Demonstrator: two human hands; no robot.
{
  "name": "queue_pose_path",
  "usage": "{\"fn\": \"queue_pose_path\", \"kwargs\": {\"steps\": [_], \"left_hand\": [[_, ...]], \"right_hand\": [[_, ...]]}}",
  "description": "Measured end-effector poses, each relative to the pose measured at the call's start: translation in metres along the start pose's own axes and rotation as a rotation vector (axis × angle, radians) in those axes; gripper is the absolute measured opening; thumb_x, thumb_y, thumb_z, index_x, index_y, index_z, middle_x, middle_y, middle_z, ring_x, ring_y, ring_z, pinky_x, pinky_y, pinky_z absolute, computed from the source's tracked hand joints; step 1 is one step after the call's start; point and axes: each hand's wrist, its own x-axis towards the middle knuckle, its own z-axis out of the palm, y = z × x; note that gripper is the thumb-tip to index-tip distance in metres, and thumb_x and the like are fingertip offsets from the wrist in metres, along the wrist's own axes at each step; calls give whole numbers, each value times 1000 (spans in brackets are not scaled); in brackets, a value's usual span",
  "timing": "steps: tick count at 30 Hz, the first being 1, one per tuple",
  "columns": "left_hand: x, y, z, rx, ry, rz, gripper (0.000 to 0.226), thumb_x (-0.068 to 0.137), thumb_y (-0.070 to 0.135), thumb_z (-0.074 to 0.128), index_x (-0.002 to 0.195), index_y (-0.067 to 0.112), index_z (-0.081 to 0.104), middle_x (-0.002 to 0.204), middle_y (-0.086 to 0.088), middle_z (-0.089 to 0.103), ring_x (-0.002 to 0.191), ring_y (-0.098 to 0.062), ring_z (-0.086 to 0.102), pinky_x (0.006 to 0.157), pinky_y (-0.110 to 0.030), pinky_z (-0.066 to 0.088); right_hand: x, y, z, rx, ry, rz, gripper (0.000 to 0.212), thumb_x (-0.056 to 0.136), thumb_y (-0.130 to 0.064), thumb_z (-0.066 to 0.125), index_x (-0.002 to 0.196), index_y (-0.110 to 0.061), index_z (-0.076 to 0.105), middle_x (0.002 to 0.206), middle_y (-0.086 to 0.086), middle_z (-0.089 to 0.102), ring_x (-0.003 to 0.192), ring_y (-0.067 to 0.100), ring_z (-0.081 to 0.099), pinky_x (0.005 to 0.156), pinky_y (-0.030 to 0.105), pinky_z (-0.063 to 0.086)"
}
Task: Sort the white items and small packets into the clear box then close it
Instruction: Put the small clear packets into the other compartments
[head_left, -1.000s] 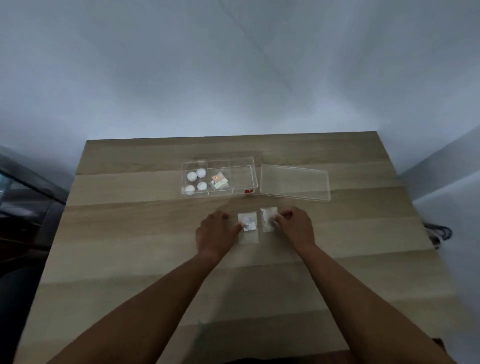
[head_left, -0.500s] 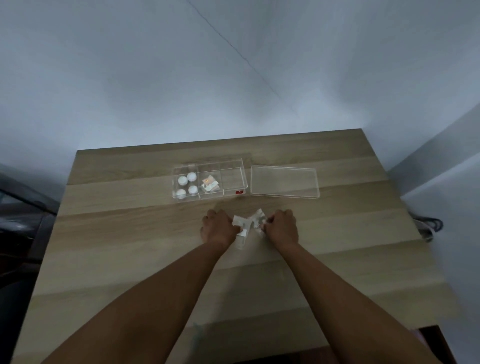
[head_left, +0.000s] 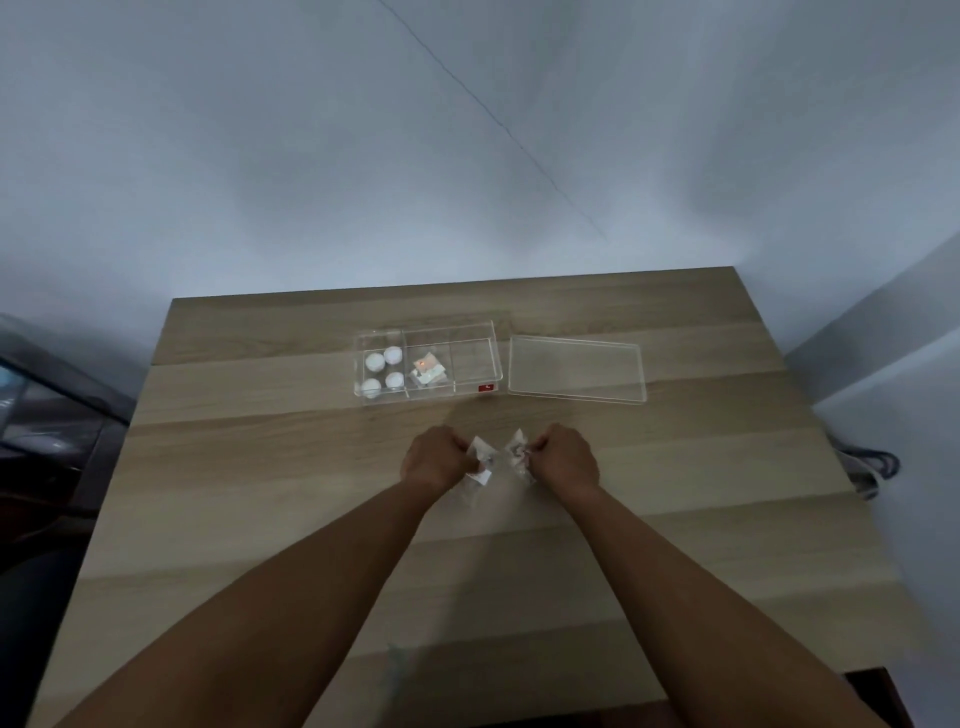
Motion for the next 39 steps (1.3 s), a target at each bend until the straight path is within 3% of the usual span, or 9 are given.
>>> {"fn": "queue_pose_path", "kwargs": {"steps": [3, 6, 10, 15, 23, 29, 34, 36, 39], "left_hand": [[4, -2, -10, -178, -34, -50, 24, 71, 22, 86, 88, 8, 79, 86, -10, 76, 78, -21, 69, 70, -32, 52], [6, -2, -24, -375, -61, -111, 27, 77, 11, 81, 97, -5, 72, 83, -18, 67, 61, -21, 58, 53, -28, 45], [10, 5, -48, -496, -99, -133, 7, 84, 5, 73, 86, 1, 68, 69, -11, 60, 52, -16, 52, 39, -20, 42], [28, 25, -76, -564, -106, -115, 17, 85, -4, 64, 101, 0, 64, 75, -12, 64, 61, -19, 61, 47, -27, 54], [67, 69, -102, -362, 51, -27, 22, 78, -5, 73, 61, 3, 62, 62, -16, 67, 40, -18, 63, 35, -22, 47], [85, 86, -92, -190, 75, -50, 20, 79, 4, 77, 64, -4, 67, 69, -24, 72, 65, -34, 74, 70, -45, 64], [93, 93, -92, -195, 76, -66, 15, 80, 4, 77, 75, -9, 70, 79, -28, 74, 76, -36, 76, 79, -49, 63], [95, 94, -98, -208, 64, -86, 13, 79, 1, 76, 73, -8, 69, 71, -26, 73, 72, -35, 75, 77, -50, 63], [96, 93, -105, -132, 80, -109, 18, 77, 0, 78, 63, -3, 68, 49, -13, 68, 46, -23, 70, 53, -38, 63]], "right_hand": [[1, -2, -3, -24, -32, 27, 28, 77, -28, 69, 100, -12, 73, 114, 12, 69, 109, 33, 62, 92, 41, 54], [0, -3, -2, -67, -19, 16, 27, 80, -25, 63, 101, -12, 74, 116, 13, 67, 111, 35, 59, 93, 42, 53], [-3, -5, -3, -10, -4, -6, 16, 77, -26, 67, 86, -14, 74, 102, 12, 72, 100, 33, 65, 84, 38, 54], [2, -6, -11, 164, -29, 17, 9, 75, -19, 71, 81, -14, 67, 94, 9, 73, 93, 27, 67, 73, 28, 45], [2, 3, -16, 379, -5, 104, 24, 71, -6, 72, 95, -9, 71, 100, 12, 73, 97, 29, 67, 87, 37, 52], [6, 12, -15, 525, 49, 172, 17, 80, -4, 65, 94, -4, 74, 96, 22, 75, 82, 26, 66, 87, 43, 54], [11, 20, -18, 566, 39, 213, 14, 81, -6, 65, 92, -3, 74, 94, 27, 73, 83, 31, 65, 91, 50, 53], [12, 23, -19, 571, 43, 222, 10, 81, -5, 65, 86, -4, 74, 90, 27, 73, 80, 30, 64, 88, 51, 53], [13, 24, -22, 579, 46, 217, 11, 80, -5, 65, 75, -12, 70, 78, 20, 70, 77, 27, 63, 85, 50, 53]]}}
